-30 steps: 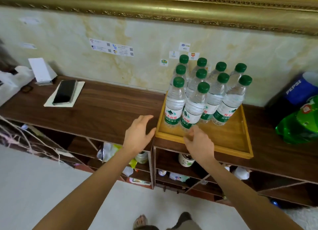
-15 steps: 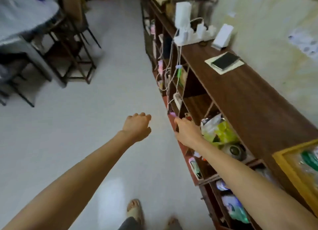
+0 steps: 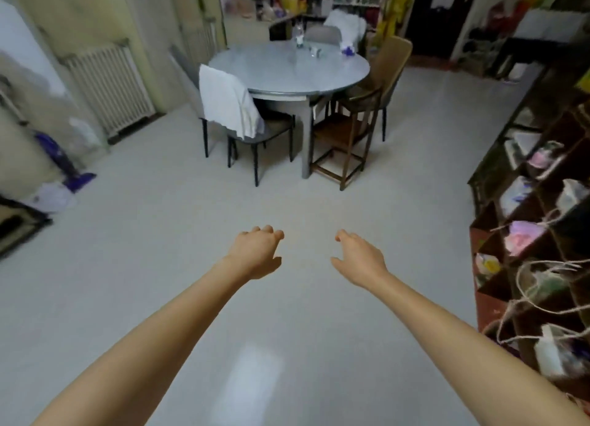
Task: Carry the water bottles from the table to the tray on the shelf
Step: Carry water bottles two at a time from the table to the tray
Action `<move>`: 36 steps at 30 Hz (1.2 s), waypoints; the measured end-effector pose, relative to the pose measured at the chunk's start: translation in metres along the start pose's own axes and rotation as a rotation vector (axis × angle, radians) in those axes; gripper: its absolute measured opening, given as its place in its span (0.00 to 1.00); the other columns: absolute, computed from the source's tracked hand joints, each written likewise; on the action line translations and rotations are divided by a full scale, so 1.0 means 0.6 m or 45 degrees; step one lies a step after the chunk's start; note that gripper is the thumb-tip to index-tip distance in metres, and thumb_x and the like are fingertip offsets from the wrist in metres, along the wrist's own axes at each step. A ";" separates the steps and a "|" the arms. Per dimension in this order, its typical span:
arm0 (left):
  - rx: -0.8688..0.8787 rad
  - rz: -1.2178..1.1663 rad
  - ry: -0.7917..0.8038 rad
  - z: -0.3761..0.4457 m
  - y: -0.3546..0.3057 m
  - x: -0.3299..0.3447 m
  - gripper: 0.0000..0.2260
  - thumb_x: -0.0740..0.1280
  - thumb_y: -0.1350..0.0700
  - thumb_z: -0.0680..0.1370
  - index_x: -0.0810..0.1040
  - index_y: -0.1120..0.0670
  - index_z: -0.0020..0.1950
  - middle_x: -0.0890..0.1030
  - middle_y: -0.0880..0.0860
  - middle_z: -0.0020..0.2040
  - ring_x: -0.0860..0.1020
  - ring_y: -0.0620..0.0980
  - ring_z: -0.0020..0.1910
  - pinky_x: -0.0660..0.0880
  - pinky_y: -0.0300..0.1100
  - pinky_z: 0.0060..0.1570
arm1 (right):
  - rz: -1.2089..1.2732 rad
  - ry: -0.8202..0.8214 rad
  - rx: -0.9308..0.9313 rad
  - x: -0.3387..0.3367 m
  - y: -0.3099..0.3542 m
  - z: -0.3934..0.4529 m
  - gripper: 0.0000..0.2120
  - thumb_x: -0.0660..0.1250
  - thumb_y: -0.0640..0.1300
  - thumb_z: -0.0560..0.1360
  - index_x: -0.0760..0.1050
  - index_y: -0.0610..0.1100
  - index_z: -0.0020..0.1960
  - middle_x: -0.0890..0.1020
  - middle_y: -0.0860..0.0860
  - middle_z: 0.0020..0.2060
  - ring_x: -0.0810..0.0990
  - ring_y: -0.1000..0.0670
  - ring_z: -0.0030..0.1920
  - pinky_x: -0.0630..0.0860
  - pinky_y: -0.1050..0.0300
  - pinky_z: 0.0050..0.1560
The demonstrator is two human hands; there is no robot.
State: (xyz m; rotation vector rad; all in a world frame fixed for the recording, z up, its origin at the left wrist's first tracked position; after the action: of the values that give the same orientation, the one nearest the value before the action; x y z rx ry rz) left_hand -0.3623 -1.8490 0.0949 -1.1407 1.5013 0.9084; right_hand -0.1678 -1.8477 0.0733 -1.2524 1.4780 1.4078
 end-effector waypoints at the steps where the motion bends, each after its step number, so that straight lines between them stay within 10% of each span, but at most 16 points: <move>1: -0.047 -0.017 0.000 0.014 0.056 -0.009 0.23 0.62 0.48 0.79 0.64 0.52 0.73 0.71 0.55 0.68 0.72 0.56 0.65 0.70 0.50 0.61 | -0.001 0.012 -0.023 0.001 0.039 0.040 0.20 0.63 0.49 0.78 0.66 0.44 0.67 0.75 0.46 0.62 0.76 0.43 0.59 0.73 0.51 0.52; 18: -0.536 -0.275 0.041 0.424 0.693 -0.071 0.22 0.62 0.48 0.79 0.66 0.50 0.73 0.70 0.51 0.69 0.69 0.54 0.68 0.70 0.49 0.62 | -0.007 0.163 -0.389 0.043 0.471 0.778 0.19 0.62 0.48 0.78 0.67 0.43 0.67 0.77 0.45 0.61 0.77 0.43 0.59 0.75 0.50 0.53; 36: -0.509 -0.313 0.009 0.961 1.328 -0.200 0.22 0.62 0.49 0.79 0.65 0.51 0.73 0.71 0.52 0.68 0.70 0.55 0.67 0.70 0.49 0.61 | 0.002 0.216 -0.366 0.054 0.875 1.494 0.19 0.62 0.49 0.78 0.67 0.43 0.67 0.78 0.45 0.59 0.77 0.43 0.58 0.76 0.50 0.53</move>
State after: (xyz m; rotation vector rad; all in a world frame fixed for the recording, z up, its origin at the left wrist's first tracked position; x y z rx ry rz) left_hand -0.9686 -1.0654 0.0828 -1.5795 1.1781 1.0592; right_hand -0.7816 -1.0091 0.0655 -1.5809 1.4214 1.5895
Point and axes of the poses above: each hand's wrist, its own z-axis towards the middle knuckle, its own x-axis out of the palm, y = z × x, the point moved 5 cm from there along z, towards the middle knuckle
